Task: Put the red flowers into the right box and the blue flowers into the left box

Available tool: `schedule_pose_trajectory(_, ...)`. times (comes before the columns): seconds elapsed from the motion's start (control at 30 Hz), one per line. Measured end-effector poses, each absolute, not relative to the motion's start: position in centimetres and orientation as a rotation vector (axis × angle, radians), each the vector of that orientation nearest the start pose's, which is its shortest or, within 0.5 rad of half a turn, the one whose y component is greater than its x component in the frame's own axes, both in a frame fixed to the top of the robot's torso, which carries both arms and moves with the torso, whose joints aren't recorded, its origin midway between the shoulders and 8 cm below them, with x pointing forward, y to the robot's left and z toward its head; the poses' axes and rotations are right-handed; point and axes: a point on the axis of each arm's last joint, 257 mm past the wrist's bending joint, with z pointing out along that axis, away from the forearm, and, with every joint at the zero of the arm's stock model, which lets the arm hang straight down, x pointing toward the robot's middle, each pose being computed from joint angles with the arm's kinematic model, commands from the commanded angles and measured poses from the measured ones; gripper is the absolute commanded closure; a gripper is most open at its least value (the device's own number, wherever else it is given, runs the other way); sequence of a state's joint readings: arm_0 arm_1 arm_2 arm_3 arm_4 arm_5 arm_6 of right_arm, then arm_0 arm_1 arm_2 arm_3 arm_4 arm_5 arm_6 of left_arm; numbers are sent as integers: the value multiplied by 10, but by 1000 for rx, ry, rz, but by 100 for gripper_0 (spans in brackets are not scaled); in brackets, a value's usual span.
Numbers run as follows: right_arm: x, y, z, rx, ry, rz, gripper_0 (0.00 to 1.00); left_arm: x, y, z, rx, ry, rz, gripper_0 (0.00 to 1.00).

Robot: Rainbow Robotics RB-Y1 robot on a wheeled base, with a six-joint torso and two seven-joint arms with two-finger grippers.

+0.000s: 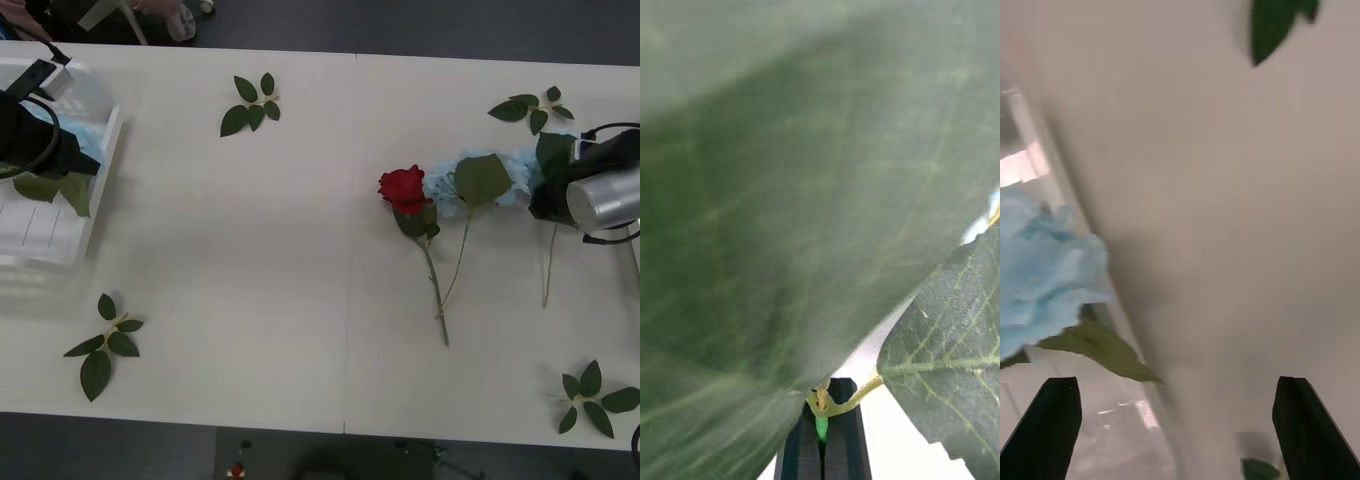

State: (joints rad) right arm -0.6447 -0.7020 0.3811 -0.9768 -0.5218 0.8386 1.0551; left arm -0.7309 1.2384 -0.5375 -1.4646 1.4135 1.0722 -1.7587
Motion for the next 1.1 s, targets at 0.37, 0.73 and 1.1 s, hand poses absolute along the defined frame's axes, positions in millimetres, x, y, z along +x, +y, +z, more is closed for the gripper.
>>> schedule_pose_trajectory(0.37, 584, -444, -202, 107, 2405, 194, 100, 489, 195, -148, 471, 2317, -762, 6)
schedule_pose_trajectory(0.73, 574, -329, -57, -414, 1993, 637, 100, 480, 14, -159, 470, 2183, -1079, 0)
schedule_pose_trajectory(1.1, 527, -198, 11, -408, 1649, 877, 100, 474, -52, -101, 358, 1964, -1376, 0)
